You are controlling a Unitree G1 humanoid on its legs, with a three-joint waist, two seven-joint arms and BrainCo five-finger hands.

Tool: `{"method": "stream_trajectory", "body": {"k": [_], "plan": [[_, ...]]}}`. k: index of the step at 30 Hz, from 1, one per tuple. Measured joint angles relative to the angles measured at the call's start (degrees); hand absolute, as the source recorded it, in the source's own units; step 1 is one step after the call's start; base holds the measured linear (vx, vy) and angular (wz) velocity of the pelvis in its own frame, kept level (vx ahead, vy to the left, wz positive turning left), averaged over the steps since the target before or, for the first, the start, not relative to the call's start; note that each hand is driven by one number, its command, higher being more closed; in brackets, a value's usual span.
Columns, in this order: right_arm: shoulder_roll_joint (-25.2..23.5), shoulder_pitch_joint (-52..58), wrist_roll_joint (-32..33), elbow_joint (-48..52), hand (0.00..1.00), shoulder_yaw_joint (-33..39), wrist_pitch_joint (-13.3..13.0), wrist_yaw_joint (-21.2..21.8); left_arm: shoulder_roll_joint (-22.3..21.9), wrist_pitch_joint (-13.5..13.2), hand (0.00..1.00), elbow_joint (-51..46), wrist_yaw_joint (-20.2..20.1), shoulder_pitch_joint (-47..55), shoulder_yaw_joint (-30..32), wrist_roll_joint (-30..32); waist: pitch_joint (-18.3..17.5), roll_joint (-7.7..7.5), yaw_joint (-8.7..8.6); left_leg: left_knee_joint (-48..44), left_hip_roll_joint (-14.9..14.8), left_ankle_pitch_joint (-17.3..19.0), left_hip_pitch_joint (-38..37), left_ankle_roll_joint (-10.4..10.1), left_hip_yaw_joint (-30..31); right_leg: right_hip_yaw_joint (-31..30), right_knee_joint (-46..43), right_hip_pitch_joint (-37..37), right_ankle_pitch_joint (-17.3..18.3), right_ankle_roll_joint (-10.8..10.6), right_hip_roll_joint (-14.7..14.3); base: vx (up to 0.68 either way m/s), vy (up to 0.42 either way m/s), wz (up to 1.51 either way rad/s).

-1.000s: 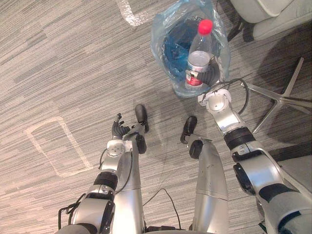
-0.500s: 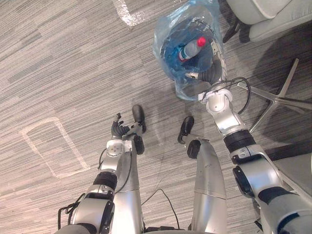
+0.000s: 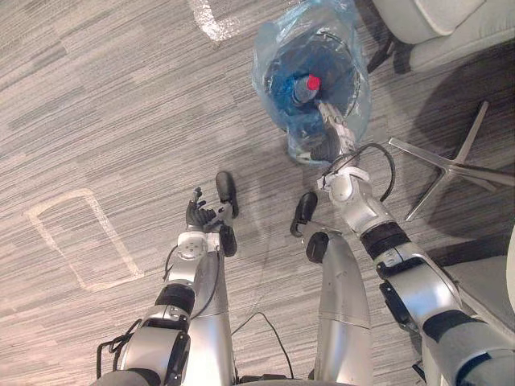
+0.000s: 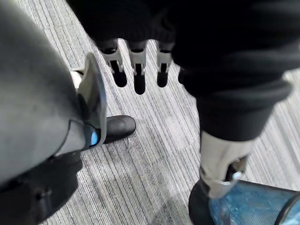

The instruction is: Gather rubbish on tea table into small bin, then transfer packed bag to large trash can.

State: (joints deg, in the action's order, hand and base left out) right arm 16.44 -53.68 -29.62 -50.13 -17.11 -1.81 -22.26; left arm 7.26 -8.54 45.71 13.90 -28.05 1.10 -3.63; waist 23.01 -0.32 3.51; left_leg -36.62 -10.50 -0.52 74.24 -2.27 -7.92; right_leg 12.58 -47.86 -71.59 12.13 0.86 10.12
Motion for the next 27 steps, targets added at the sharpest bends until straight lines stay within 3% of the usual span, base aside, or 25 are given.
{"method": "stream_trajectory", "body": {"k": [3, 4, 12, 20, 27], "plan": [[-0.5, -2.4, -1.0, -3.9, 0.00, 0.0, 0.6, 0.0, 0.4, -1.1, 0.00, -0.2, 0.9, -0.4, -0.1, -0.8, 0.0, 0.03, 0.09, 0.5, 0.3, -0.5, 1.6, -0.3, 0.7, 0.9, -0.2, -1.3, 0.2, 0.2, 0.4, 0.00, -0.019, 0.11], [-0.5, -3.2, -1.5, -5.4, 1.00, 0.1, 0.9, 0.1, 0.7, -1.2, 0.00, -0.2, 1.0, -0.8, -0.1, -1.2, 0.0, 0.03, 0.08, 0.6, 0.7, -0.7, 2.2, -0.4, 0.9, 1.4, -1.0, -2.0, 0.5, 0.6, 0.9, 0.00, -0.025, 0.22], [-0.7, -6.7, -1.1, -9.6, 1.00, 1.2, 1.9, -0.1, 1.1, -2.2, 0.00, -0.4, 1.9, -2.3, -0.5, -3.3, -0.1, 0.12, 1.27, 0.3, 3.0, -1.6, 5.9, -0.9, 3.2, 2.5, -5.0, -5.7, 3.2, 0.8, 3.1, -0.02, -0.032, 0.24], [-1.7, -6.3, 3.4, -9.1, 1.00, 1.3, 1.7, -0.1, 1.0, -1.9, 0.00, -0.4, 1.9, -2.7, -0.5, -4.0, -0.2, 0.11, 2.63, 0.2, 3.1, -1.9, 6.9, -1.3, 4.0, 3.1, -6.0, -6.5, 4.1, 0.9, 3.3, -0.04, -0.028, 0.05], [-1.9, -4.0, 5.8, -2.1, 1.00, 1.8, 1.6, -0.2, 1.0, -1.6, 0.00, -0.6, 1.8, -2.7, -0.4, -4.4, -0.2, 0.11, 2.71, -0.7, 3.0, -1.7, 6.9, -1.0, 4.2, 3.1, -6.2, -6.2, 4.1, 0.9, 3.2, -0.04, -0.010, -0.01]]}}
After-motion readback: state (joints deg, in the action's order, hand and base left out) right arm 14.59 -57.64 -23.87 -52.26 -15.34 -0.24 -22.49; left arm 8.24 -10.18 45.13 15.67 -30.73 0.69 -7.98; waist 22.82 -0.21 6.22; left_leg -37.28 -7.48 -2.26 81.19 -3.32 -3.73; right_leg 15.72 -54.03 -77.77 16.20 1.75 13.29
